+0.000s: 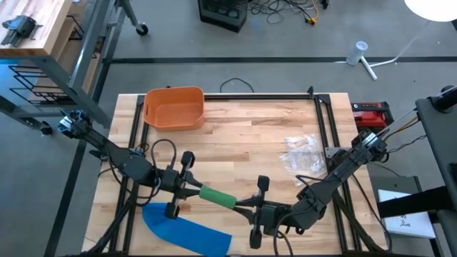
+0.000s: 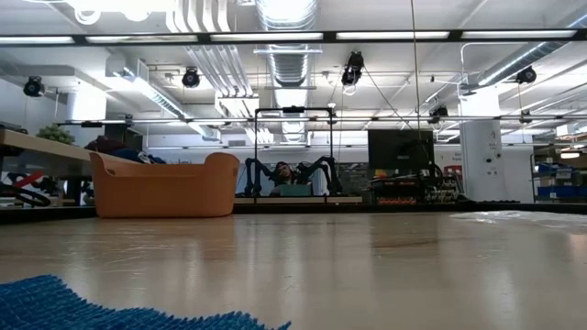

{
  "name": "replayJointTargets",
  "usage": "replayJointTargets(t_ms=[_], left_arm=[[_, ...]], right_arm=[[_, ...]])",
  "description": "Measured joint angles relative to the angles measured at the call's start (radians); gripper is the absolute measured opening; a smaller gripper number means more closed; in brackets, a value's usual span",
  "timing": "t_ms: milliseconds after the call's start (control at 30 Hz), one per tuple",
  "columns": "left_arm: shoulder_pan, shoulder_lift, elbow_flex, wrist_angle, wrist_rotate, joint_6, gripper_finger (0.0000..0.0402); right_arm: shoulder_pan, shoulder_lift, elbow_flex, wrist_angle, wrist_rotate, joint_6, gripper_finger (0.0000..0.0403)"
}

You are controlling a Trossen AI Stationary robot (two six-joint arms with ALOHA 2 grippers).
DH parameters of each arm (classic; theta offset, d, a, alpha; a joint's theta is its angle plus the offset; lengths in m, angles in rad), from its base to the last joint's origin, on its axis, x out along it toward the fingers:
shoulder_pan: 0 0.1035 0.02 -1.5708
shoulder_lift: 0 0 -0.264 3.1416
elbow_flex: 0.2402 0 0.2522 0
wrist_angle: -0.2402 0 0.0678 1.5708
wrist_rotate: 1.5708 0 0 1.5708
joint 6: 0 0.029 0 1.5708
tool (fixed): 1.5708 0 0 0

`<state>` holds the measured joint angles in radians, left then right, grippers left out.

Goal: Roll bandage
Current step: Roll the green bandage

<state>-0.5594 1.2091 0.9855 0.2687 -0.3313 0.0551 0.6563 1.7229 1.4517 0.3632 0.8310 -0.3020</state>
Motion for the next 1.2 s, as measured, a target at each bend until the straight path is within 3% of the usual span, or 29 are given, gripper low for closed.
replayJointTargets(t_ms=[200, 300, 500, 633, 800, 900, 967, 1100, 1200], left_arm=[[-0.002, -0.031, -0.001, -0.031, -0.003, 0.126, 0.0069], [-0.014, -0.078, -0.002, -0.099, -0.066, 0.201, 0.0092], [-0.071, -0.174, 0.000, -0.227, -0.293, 0.337, 0.0133], [-0.092, -0.177, -0.001, -0.269, -0.305, 0.352, 0.0153], [-0.095, -0.058, 0.000, -0.176, -0.161, 0.391, 0.0168], [-0.095, 0.061, -0.001, -0.062, -0.160, 0.521, 0.0176], [-0.095, 0.134, -0.001, 0.027, -0.218, 0.606, 0.0184], [-0.094, 0.239, 0.004, 0.150, -0.485, 0.762, 0.0201], [-0.093, 0.280, 0.025, 0.159, -0.534, 0.801, 0.0214]], right_arm=[[0.009, 0.000, 0.000, -0.037, 0.004, 0.006, 0.0006], [0.014, -0.008, 0.001, -0.082, 0.015, 0.049, 0.0004], [0.017, -0.062, 0.002, -0.310, 0.006, 0.394, 0.0003], [-0.013, -0.089, 0.002, -0.450, 0.017, 0.610, 0.0002], [-0.056, -0.096, 0.001, -0.571, 0.010, 0.811, 0.0001], [-0.095, -0.083, 0.001, -0.586, 0.017, 0.887, 0.0002], [-0.109, -0.077, 0.000, -0.586, 0.011, 0.919, 0.0002], [-0.121, -0.076, 0.000, -0.583, 0.006, 0.948, 0.0002], [-0.124, -0.076, 0.000, -0.581, 0.009, 0.956, 0.0002]])
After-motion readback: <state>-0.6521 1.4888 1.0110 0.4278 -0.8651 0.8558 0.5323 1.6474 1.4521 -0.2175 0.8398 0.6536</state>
